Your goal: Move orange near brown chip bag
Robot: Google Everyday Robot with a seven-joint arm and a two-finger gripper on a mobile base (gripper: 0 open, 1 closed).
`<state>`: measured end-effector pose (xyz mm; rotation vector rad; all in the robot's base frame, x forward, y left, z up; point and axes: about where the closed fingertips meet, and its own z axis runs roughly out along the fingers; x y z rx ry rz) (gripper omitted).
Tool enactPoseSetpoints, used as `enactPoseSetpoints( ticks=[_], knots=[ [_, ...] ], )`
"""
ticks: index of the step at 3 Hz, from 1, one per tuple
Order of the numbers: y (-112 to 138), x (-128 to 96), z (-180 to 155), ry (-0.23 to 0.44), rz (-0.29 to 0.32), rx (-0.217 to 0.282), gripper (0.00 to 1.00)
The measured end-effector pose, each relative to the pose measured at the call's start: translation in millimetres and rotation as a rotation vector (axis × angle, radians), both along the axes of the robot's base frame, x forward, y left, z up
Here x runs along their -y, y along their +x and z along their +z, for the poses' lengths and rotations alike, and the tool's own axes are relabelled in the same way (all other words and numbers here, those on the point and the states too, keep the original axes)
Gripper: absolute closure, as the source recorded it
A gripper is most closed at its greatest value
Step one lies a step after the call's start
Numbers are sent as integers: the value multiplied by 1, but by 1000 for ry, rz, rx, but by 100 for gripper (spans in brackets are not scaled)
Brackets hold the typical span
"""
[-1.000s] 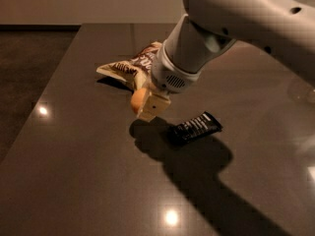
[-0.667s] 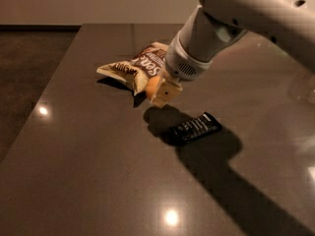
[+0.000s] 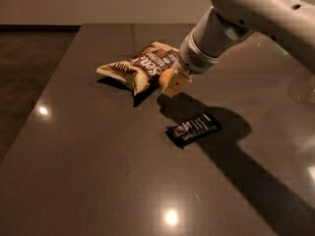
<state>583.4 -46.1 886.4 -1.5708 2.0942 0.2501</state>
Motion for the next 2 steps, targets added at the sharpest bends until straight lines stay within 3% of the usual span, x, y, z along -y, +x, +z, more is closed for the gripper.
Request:
enactPoseSetpoints(
  ticks=[1,2],
  knots=[
    [13,0,-10,5,-12,-7,84],
    [19,-2,-18,-1,-9,-13,61]
  ],
)
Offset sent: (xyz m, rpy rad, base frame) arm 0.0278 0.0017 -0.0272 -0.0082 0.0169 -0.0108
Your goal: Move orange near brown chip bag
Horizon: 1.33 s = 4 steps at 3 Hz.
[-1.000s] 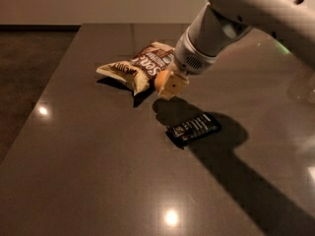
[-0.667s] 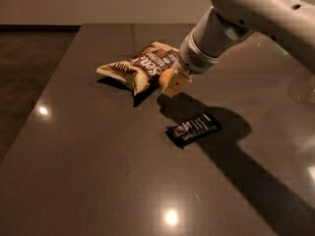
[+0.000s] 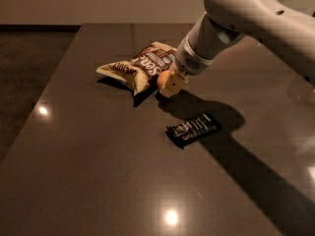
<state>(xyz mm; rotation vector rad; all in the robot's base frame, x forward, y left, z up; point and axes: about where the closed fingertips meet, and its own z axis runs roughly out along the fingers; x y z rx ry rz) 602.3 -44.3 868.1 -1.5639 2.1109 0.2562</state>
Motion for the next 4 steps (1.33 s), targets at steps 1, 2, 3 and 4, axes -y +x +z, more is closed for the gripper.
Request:
enactPoseSetpoints(
  ticks=[1,2,3,4],
  knots=[
    [3,-3,-6,-6,2,-3,38],
    [4,-3,-12,-8,7,-13,15],
    [0,4,-20,-14,17,-29,0],
    [0,4,-20,-14,17,-29,0]
  ],
)
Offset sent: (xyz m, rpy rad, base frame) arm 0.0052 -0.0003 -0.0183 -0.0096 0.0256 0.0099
